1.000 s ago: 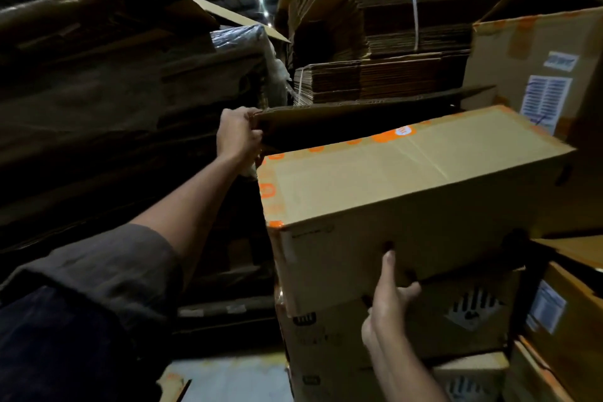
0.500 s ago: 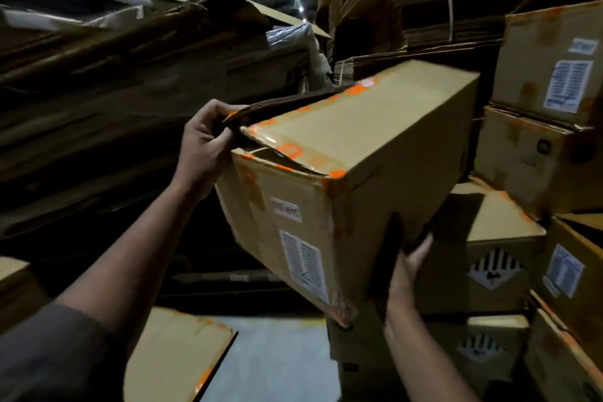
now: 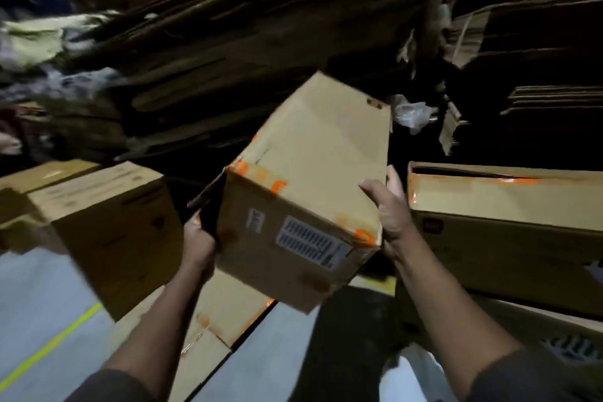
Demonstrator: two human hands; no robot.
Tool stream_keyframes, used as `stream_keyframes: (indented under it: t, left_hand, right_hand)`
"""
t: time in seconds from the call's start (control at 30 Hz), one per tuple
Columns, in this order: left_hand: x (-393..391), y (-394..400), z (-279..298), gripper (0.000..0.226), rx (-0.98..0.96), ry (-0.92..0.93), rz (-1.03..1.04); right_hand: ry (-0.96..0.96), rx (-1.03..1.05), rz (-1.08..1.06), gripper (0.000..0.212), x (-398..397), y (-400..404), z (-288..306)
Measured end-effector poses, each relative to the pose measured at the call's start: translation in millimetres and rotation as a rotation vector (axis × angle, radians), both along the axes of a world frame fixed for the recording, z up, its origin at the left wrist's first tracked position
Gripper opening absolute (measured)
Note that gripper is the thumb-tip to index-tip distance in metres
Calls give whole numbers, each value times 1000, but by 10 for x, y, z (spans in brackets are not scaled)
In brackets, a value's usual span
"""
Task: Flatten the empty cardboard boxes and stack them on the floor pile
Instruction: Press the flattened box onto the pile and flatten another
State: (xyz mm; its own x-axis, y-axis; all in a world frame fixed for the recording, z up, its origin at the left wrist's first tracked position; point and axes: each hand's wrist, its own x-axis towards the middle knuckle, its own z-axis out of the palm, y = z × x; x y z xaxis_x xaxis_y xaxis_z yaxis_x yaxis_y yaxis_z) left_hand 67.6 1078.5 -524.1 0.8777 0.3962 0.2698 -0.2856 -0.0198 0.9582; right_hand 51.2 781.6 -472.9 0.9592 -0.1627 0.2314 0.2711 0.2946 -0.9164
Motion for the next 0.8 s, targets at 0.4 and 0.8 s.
stream_keyframes:
  t: [0.4, 0.8]
  left_hand:
    - [-493, -136, -2185, 20, -878, 468, 29]
    - [-710, -465, -3733, 83, -1181, 721, 177]
  right_hand:
    - [79, -822, 225, 105, 315, 1026, -1057]
    - [39, -1343, 485, 95, 621, 1257, -3001]
